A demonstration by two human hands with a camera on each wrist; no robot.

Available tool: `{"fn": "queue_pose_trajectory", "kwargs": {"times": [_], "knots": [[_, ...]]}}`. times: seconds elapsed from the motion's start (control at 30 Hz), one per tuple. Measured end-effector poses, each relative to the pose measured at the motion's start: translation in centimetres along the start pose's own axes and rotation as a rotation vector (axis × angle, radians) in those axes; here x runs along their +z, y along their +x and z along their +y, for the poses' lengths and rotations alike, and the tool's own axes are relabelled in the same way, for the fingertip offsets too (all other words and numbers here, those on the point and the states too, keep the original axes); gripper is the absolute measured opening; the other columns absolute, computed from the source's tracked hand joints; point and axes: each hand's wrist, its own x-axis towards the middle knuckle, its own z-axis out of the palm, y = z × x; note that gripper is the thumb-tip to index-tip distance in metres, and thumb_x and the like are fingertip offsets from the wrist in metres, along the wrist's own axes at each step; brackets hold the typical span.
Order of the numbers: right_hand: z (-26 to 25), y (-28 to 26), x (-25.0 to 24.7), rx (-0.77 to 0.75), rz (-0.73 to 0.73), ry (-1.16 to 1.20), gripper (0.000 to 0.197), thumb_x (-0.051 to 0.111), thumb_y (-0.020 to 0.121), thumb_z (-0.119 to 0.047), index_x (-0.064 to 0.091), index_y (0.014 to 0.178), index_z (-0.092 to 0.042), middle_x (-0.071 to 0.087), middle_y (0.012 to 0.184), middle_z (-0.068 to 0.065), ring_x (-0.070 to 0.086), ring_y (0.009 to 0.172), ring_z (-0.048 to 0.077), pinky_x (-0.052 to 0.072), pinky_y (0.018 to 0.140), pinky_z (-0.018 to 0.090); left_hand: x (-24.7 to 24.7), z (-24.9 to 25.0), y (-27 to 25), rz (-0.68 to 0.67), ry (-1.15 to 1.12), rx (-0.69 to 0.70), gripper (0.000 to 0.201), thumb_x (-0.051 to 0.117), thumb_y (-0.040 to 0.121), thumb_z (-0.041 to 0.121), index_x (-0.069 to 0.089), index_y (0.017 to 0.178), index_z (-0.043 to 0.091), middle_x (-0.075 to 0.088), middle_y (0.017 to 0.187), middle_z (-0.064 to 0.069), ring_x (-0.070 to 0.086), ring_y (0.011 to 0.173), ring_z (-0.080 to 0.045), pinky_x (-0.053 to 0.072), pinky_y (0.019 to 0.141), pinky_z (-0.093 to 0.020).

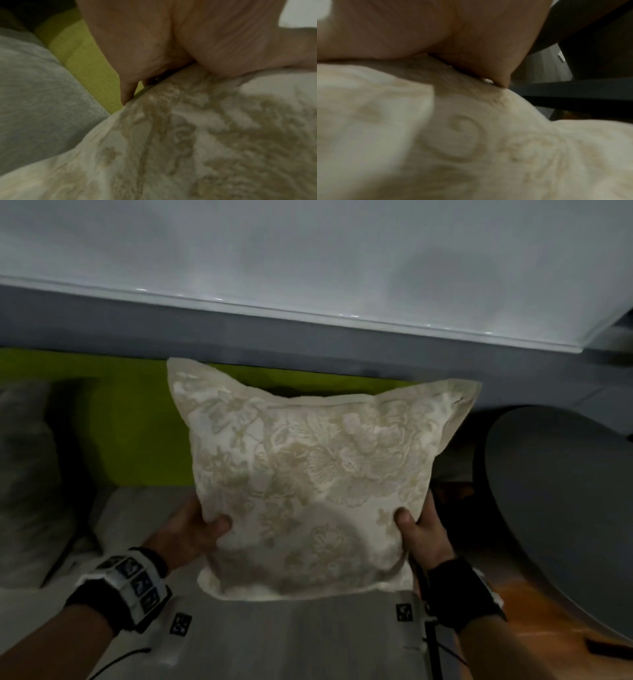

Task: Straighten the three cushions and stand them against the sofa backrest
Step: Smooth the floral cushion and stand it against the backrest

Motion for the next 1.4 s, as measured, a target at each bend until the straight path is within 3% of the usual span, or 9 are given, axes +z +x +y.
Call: {"fn": "queue_pose_trajectory", "kwargs": {"times": [0.13,0.37,0.5,0.63,0.77,0.87,1.17,1.27,1.4], "knots": [[0.8,1.9,-0.4,-0.013,-0.001,0.025,0.103,0.088,0.064,-0.062,0.034,0.149,-0.041,0.056,0.132,-0.022,0.058,0.119,0.001,0.052,0.101,0.041,2.2,0.5,2.9,-0.06,0.009,-0.001,0.109,0.077,0.068,0.039,0.012,0.154,0.028,0.041,0.124,0.03,0.049,0.093,0.027,0.05,0.08,-0.009],[3.2,2.6,-0.1,-0.016,0.003,0.063,0.129,0.099,0.042,-0.051,0.031,0.151,-0.04,0.052,0.145,-0.011,0.056,0.128,0.009,0.056,0.099,0.045,3.8,-0.6,4.4,0.019,-0.001,0.042,0.139,0.085,0.04,0.074,0.014,0.153,0.036,0.043,0.148,0.012,0.043,0.136,-0.011,0.044,0.107,-0.047],[3.9,2.5,-0.6,-0.123,0.032,0.047,0.127,0.099,0.048,-0.029,0.029,0.154,-0.033,0.053,0.143,-0.014,0.056,0.128,0.002,0.057,0.094,0.029,4.3,-1.0,4.2,0.082,-0.013,0.088,0.143,0.084,0.032,0.077,0.021,0.15,0.026,0.047,0.136,0.02,0.046,0.119,0.019,0.046,0.102,-0.026],[4.6,2.5,-1.1,-0.074,-0.02,0.028,0.131,0.101,0.046,-0.04,0.027,0.154,-0.039,0.05,0.147,-0.013,0.054,0.128,-0.003,0.055,0.099,0.03,5.2,-1.3,4.8,0.036,0.013,0.079,0.148,0.087,0.031,0.073,0.019,0.154,0.027,0.045,0.142,0.017,0.043,0.123,0.012,0.04,0.109,-0.038],[5.0,2.6,-2.3,-0.106,0.061,0.054,0.115,0.096,0.048,-0.045,0.039,0.148,-0.044,0.056,0.142,-0.013,0.055,0.129,0.002,0.054,0.097,0.029,6.1,-0.6,5.2,0.09,0.016,0.194,0.134,0.084,0.041,0.074,0.027,0.15,0.021,0.044,0.141,0.017,0.04,0.122,0.024,0.038,0.098,-0.005],[5.1,2.3,-2.2,-0.097,0.035,0.046,0.12,0.096,0.05,-0.053,0.034,0.152,-0.041,0.054,0.144,-0.016,0.053,0.13,-0.001,0.052,0.103,0.032,6.3,-1.2,5.3,0.089,-0.01,0.188,0.13,0.09,0.045,0.064,0.023,0.151,0.029,0.043,0.149,0.011,0.042,0.134,0.004,0.043,0.106,-0.025],[3.3,2.9,-0.3,-0.135,-0.084,-0.042,0.126,0.095,0.05,-0.049,0.02,0.152,-0.048,0.047,0.148,-0.021,0.046,0.134,-0.006,0.047,0.107,0.029,5.6,-2.9,4.1,0.231,-0.046,0.167,0.135,0.085,0.042,0.072,0.025,0.15,0.018,0.046,0.133,0.021,0.048,0.113,0.025,0.045,0.081,-0.002],[3.2,3.0,-0.1,-0.086,-0.095,-0.1,0.129,0.094,0.052,-0.063,0.014,0.152,-0.051,0.041,0.152,-0.018,0.042,0.14,0.005,0.044,0.114,0.044,6.0,-2.2,3.4,0.177,-0.053,0.115,0.115,0.085,0.045,0.06,0.023,0.14,0.042,0.044,0.129,0.027,0.048,0.105,0.029,0.044,0.078,0.001],[2.2,1.8,-0.3,-0.091,-0.062,-0.089,0.118,0.095,0.062,-0.052,0.018,0.151,-0.057,0.042,0.154,-0.019,0.041,0.144,0.01,0.044,0.112,0.054,5.6,-1.6,2.3,0.185,-0.035,0.044,0.117,0.082,0.054,0.06,0.013,0.147,0.044,0.04,0.144,0.02,0.044,0.129,0.0,0.047,0.1,-0.025]]}}
